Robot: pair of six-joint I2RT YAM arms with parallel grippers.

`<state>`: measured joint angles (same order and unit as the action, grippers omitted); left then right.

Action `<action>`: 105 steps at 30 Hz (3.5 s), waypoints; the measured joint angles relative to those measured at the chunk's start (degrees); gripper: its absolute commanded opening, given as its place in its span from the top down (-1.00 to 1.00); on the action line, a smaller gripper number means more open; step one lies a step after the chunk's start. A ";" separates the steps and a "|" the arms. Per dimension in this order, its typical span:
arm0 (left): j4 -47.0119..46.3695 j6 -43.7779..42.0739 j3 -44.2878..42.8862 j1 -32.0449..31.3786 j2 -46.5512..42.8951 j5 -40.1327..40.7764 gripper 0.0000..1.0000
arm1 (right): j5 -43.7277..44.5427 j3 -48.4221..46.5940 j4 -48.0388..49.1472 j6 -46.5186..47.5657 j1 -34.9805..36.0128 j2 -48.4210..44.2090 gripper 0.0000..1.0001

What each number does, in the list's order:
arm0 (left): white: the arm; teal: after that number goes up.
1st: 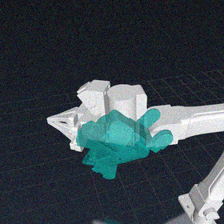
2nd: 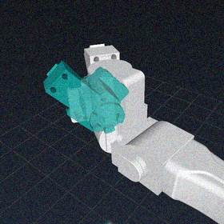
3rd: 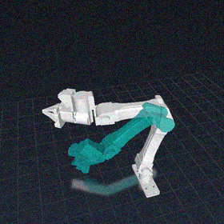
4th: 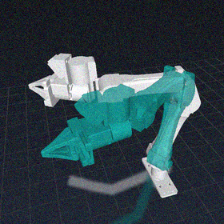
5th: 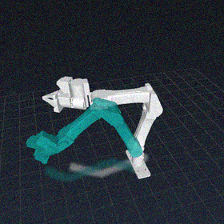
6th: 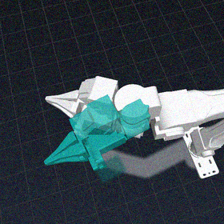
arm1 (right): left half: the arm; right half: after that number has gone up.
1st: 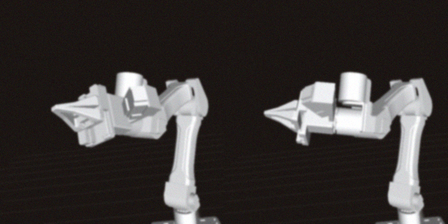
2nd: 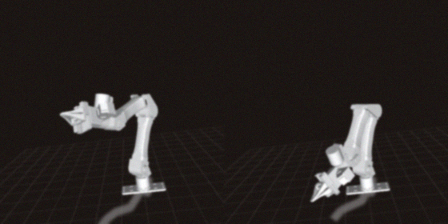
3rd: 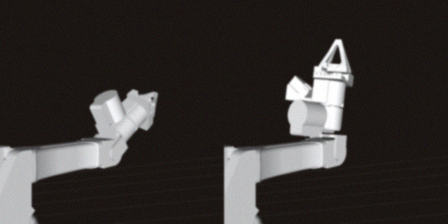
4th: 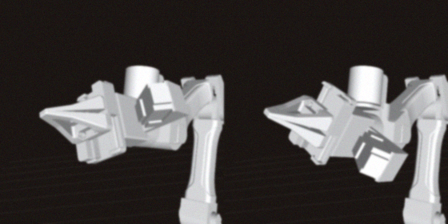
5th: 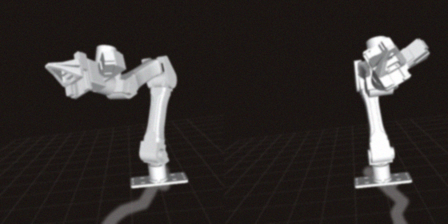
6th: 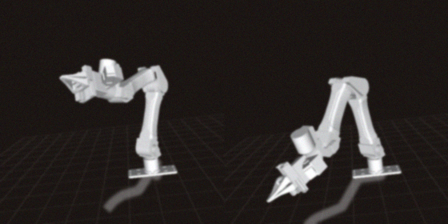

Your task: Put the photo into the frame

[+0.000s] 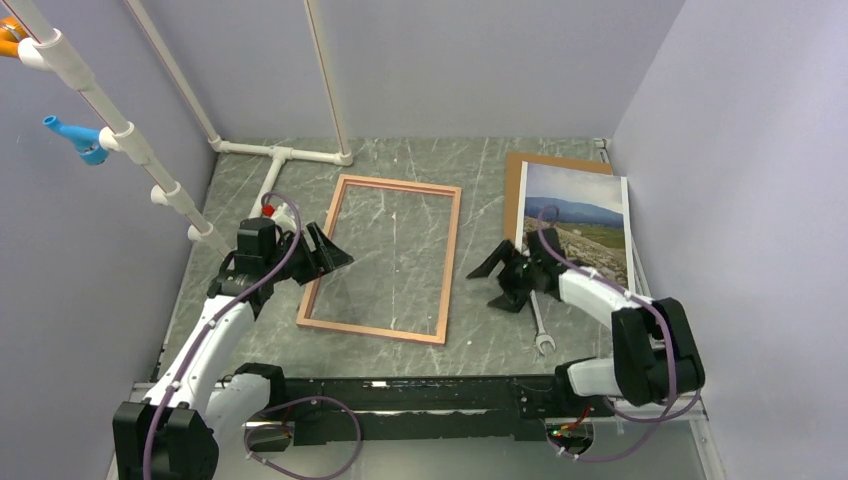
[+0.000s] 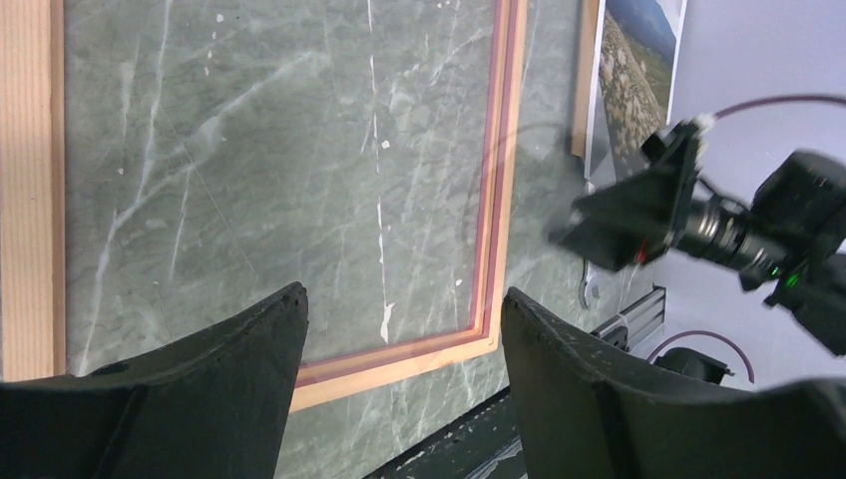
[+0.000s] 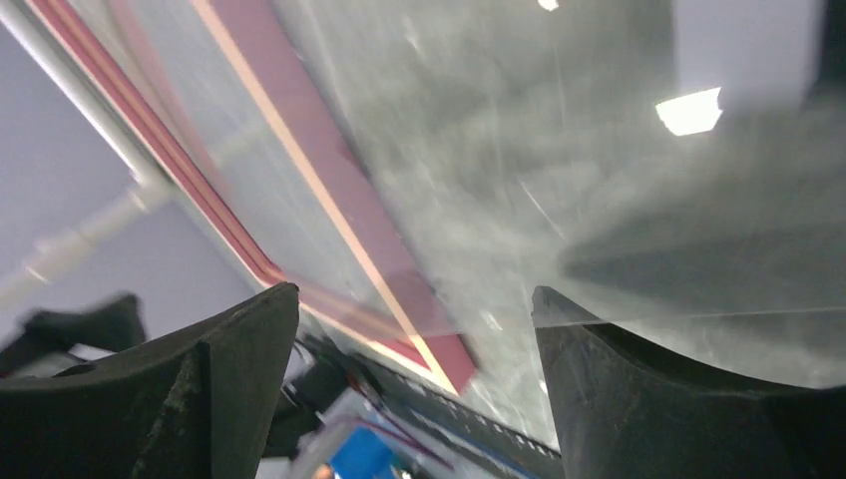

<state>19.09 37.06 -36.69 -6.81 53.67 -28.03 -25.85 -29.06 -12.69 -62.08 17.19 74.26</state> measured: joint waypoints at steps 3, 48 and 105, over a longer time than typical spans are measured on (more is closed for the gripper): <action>0.57 -0.02 0.02 0.00 -0.42 -0.26 -0.47 | 0.72 -7.50 -1.36 5.22 -6.43 4.28 -0.78; -2.25 1.29 2.12 0.00 1.05 -3.72 -0.46 | -4.90 5.40 63.87 -16.79 -1.99 29.66 0.02; -2.10 0.04 2.75 0.04 2.08 -3.87 -0.47 | -19.56 -14.32 7.78 21.92 -18.18 24.68 -0.39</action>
<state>16.99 37.10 -33.93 -6.76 55.75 -31.90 -45.41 -43.38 -4.91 -40.16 -0.99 98.94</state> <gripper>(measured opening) 0.735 0.713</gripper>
